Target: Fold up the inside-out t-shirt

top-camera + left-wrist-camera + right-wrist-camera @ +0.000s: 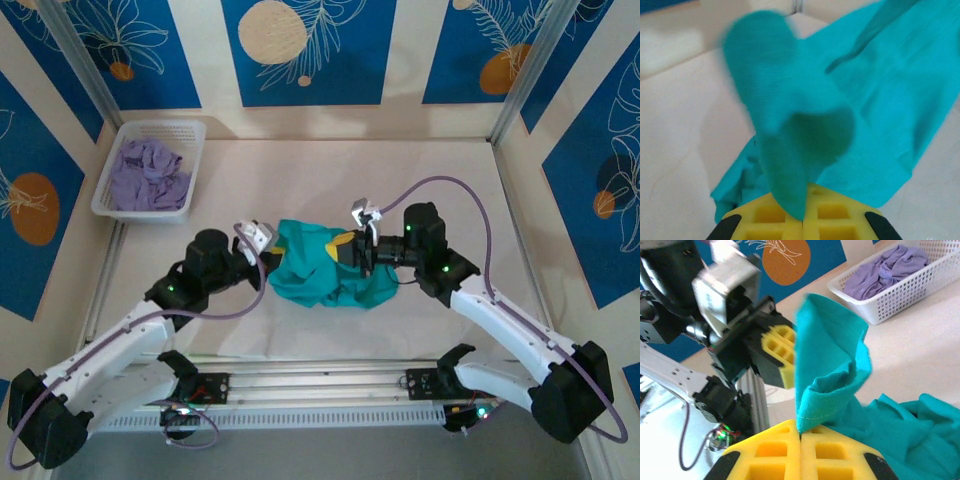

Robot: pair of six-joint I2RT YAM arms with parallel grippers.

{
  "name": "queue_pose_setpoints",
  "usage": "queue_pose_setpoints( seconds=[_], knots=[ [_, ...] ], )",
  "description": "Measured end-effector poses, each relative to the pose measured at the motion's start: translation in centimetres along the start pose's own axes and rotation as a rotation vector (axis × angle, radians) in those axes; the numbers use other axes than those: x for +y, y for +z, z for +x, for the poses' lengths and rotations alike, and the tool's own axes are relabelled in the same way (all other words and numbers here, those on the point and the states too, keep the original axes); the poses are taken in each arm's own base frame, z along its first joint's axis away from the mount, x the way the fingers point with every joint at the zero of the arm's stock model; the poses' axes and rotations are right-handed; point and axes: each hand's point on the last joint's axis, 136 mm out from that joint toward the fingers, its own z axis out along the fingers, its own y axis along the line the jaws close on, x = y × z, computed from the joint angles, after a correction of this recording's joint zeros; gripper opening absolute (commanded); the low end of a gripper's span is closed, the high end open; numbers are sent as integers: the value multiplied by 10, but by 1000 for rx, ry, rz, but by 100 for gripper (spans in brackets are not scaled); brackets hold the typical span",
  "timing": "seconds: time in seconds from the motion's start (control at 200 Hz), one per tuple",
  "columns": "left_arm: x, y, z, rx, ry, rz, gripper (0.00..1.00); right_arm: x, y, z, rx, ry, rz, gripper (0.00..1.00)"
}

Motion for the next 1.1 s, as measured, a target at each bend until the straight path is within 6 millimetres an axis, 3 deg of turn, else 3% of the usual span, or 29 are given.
queue_pose_setpoints(
  seconds=[0.18,0.325,0.665,0.8,0.9,0.965,1.1],
  knots=[
    [17,15,62,57,-126,-92,14,-12,3,13,30,-64,68,0],
    [23,20,84,76,-171,-123,19,-19,3,27,62,-63,94,0],
    [17,21,68,34,-281,-71,40,-27,1,45,127,-49,118,0],
    [16,31,40,53,-338,-36,43,-55,0,44,161,63,192,0],
    [26,38,28,86,-394,-63,45,-81,-6,47,196,192,267,0],
    [37,39,31,117,-438,-104,46,-96,-13,58,232,299,319,0],
    [62,35,53,182,-543,-208,50,-114,-35,101,321,553,438,0]
  ],
)
